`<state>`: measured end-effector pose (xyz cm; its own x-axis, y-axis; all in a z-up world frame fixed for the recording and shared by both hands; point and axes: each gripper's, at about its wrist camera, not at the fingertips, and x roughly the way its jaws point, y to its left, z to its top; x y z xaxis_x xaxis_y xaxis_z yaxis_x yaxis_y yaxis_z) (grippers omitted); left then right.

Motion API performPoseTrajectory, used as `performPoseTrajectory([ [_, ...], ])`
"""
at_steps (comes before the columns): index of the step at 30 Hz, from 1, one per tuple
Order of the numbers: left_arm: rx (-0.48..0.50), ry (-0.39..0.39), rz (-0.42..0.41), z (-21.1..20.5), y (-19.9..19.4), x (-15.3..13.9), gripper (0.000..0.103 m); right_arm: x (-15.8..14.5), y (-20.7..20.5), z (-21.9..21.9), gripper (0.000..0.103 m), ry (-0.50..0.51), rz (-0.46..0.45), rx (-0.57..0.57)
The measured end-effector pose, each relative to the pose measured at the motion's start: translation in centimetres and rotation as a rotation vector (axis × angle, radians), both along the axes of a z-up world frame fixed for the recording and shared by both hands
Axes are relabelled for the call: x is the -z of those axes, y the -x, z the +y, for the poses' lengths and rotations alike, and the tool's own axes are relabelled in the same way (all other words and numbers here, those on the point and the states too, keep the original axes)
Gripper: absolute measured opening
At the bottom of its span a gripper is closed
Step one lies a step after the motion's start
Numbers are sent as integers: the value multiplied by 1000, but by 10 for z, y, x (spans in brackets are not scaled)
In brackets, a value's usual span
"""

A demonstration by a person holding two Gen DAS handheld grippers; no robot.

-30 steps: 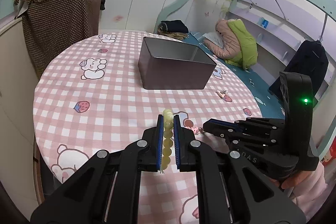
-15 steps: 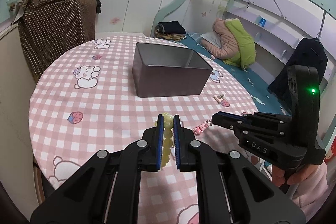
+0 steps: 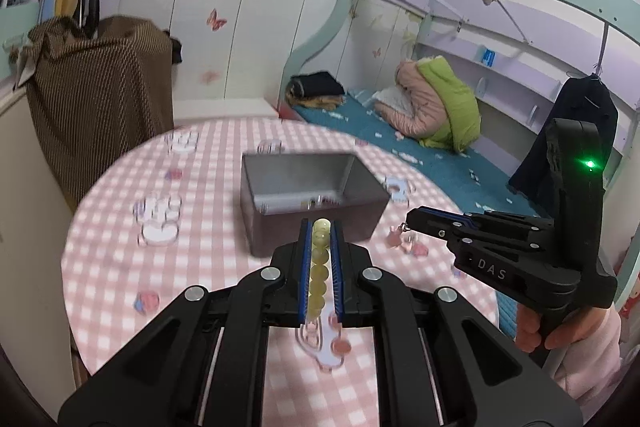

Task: Organize jewelry
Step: 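Carry bracelet and charm over the grey box and open both grippers, then move both grippers back toward the last pink charm pendant on the table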

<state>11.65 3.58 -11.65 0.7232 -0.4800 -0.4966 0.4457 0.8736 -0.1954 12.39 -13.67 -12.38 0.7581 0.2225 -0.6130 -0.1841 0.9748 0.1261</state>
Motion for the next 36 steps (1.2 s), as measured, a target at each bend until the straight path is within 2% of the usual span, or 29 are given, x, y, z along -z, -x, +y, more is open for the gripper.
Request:
performPoseTrajectory([
  [5, -4, -18, -62, -6, -11, -18, 9, -17, -12, -2, 8, -1, -57, -2],
  [11, -11, -24, -77, -13, -30, -24, 9, -26, -29, -3, 8, -3, -89, -4],
  [22, -15, -26, -28, -29, -76, -9, 9, -8, -69, -1, 8, -23, -23, -28],
  [26, -9, -28, -2, -34, -88, 0, 10, -2, -76, -2, 11, -37, 4, -38],
  [27, -8, -30, 0, -34, -90, 2, 10, -1, -78, -4, 14, -43, 14, -27],
  [28, -16, -37, -1, -35, -91, 3, 12, 0, -79, -7, 23, -46, 19, -16],
  [29, -28, -47, -1, -34, -92, 4, 23, 0, -80, -11, 42, -50, 21, 1],
  [30, -37, -50, 0, -34, -94, 5, 43, 0, -81, -14, 56, -47, 17, 17],
  [31, -46, -49, 2, -32, -94, 6, 49, -1, -79, -19, 72, -32, -2, 52],
  [36, -70, -46, 26, -25, -95, 12, 49, 1, -77, -34, 78, -22, 6, 102],
])
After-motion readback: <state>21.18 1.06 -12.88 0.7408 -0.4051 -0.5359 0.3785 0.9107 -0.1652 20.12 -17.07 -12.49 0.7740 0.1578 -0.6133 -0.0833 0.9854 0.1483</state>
